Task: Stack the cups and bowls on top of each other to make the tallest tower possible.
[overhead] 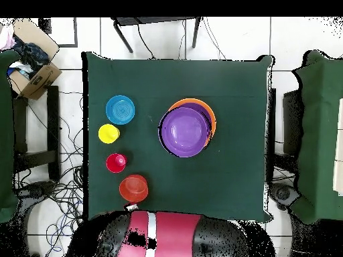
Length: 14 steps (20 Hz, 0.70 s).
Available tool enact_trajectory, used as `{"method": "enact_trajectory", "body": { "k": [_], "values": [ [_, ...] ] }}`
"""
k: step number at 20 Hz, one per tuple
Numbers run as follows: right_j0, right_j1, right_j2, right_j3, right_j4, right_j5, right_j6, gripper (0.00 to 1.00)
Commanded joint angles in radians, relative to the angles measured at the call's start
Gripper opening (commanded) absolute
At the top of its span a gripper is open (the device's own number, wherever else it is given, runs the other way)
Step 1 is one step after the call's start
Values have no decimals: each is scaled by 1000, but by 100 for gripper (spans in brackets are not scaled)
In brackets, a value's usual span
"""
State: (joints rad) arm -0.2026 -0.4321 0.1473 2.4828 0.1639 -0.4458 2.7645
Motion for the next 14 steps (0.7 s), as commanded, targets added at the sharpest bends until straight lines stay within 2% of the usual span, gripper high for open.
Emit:
{"method": "enact_trajectory", "body": {
  "k": [1,4,7,10,14],
  "values": [
    [-5,-49,90,-149,81,41,186,100],
    [14,-47,60,-166,75,-21,183,100],
    [76,-74,-10,-177,124,-66,170,100],
    [113,-87,-55,-186,166,-63,156,100],
    [97,-31,-42,-212,148,-90,183,100]
  ]
}}
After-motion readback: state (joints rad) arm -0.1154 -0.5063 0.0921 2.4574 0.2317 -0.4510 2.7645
